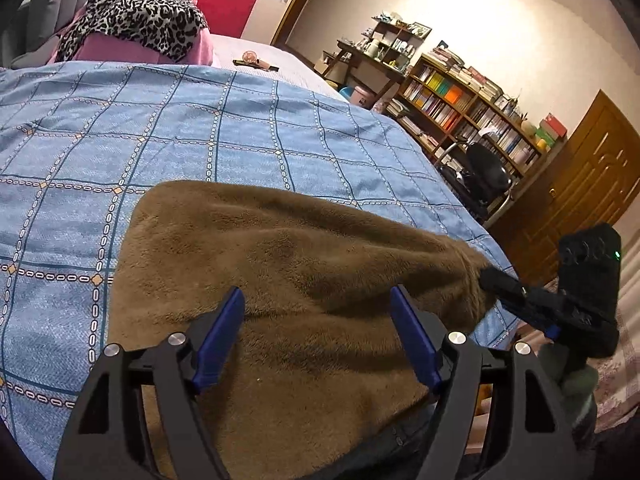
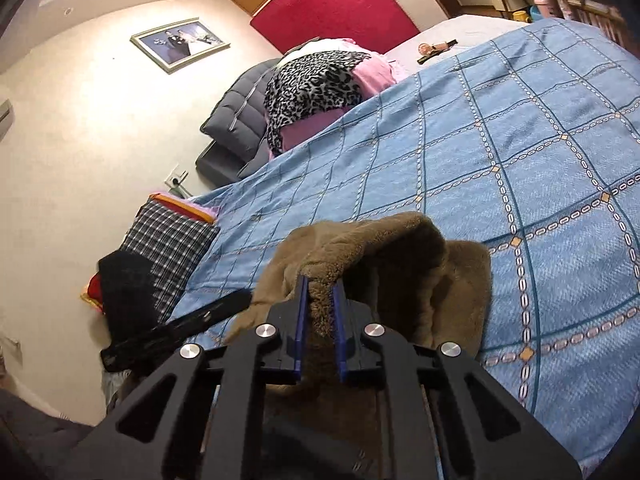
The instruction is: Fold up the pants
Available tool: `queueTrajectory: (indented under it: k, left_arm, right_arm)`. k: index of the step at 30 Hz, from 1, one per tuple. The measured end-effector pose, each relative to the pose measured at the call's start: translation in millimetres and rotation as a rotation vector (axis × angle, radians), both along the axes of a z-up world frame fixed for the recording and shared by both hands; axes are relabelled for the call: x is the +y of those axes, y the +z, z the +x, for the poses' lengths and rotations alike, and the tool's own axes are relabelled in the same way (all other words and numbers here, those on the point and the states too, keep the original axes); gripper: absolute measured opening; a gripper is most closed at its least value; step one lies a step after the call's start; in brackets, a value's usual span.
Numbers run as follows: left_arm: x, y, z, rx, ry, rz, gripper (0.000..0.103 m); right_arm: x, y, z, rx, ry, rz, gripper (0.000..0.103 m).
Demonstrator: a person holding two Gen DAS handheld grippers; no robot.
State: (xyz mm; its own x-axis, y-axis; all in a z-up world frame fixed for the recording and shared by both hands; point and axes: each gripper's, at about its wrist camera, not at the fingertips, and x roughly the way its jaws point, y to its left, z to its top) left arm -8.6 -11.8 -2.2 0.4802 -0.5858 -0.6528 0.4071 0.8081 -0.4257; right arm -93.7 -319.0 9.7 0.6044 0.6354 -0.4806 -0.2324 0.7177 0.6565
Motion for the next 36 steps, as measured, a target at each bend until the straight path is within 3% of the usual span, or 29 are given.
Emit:
queueTrajectory:
  k: [6, 11, 12, 14, 15, 16, 32, 33, 36]
  left_arm:
    - [-26, -7, -3, 0.01, -0.092, 0.01, 0.075]
    - [-61, -35, -15, 0.053, -0.218, 0.081, 0.078]
    - [-66, -39, -19, 0.043, -0.231, 0.111, 0.079]
    - [-71, -42, -26, 0.019, -0.246, 0.144, 0.08]
    - [-71, -42, -27, 0.018, -0.253, 0.145, 0.08]
    - [-70, -42, -27, 0.019, -0.255, 0.143, 0.08]
    - [-70, -44, -33, 0.014, -0.28, 0.144, 0.08]
    - [-69, -44, -32, 0.014, -0.28, 0.143, 0.08]
    - [-68, -44, -32, 0.014, -0.279, 0.143, 0.08]
  right_arm:
    - [4, -20, -14, 0.053, -0.023, -0.124, 0.012]
    - [-10, -53, -5, 0.131, -0.098, -0.108, 0.013]
    - [-13, -56, -3, 0.138, -0.108, -0.091, 0.02]
    - [-18, -58, 1, 0.148, -0.142, -0.062, 0.047]
    - [-23, -59, 2, 0.147, -0.161, -0.034, 0.067]
    - [-27, -59, 5, 0.143, -0.174, -0.011, 0.073]
    - [-11, -92, 53, 0.25, -0.124, 0.072, 0.073]
    - [-8, -91, 54, 0.247, -0.117, 0.064, 0.071]
    - [1, -85, 53, 0.223, -0.088, 0.011, 0.054]
